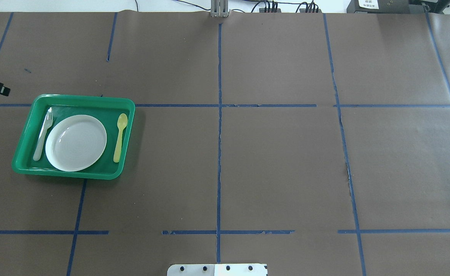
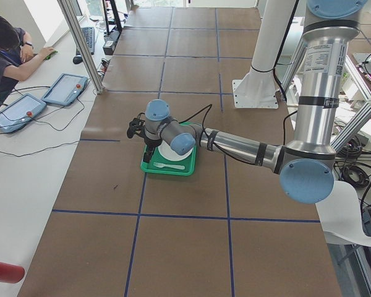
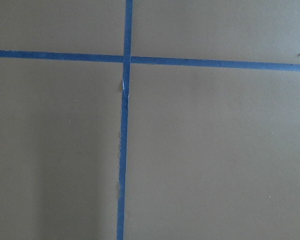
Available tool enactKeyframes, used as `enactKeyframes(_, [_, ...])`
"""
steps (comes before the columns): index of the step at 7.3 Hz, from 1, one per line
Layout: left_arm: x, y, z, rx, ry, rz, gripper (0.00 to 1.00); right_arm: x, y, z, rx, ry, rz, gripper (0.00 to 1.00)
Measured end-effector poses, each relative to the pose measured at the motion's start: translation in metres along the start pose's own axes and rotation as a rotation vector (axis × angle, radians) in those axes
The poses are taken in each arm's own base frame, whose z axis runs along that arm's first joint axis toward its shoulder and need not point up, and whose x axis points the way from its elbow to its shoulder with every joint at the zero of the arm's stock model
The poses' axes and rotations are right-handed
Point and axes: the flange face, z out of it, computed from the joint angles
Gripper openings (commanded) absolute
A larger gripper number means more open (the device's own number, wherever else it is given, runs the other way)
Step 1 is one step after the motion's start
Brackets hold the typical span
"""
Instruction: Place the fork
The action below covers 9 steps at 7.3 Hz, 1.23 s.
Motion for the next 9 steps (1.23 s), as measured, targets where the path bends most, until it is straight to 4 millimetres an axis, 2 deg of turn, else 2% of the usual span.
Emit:
enactKeyframes(2, [-0.083,0.003,-0.050,-0.043,-0.092,0.115,1.00,0.000,0.000,0.000,0.000,0.000,0.000,1.00])
enactKeyframes(3, [-0.120,0.014,-0.072,-0.087,-0.110,0.107,1.00,0.000,0.000,0.000,0.000,0.000,0.001,1.00])
enactKeyframes(4, [-0.147,0.028,-0.084,-0.135,-0.107,0.052,1.00,0.000,0.000,0.000,0.000,0.000,0.001,1.00])
enactKeyframes(5, [-0.167,0.048,-0.082,-0.183,-0.074,-0.021,1.00,0.000,0.000,0.000,0.000,0.000,0.000,1.00])
enactKeyframes(7, [-0.192,0.089,-0.060,-0.251,0.014,-0.138,1.00,0.000,0.000,0.000,0.000,0.000,0.000,1.00])
enactKeyframes(9, [-0.199,0.105,-0.053,-0.272,0.031,-0.171,1.00,0.000,0.000,0.000,0.000,0.000,0.000,1.00])
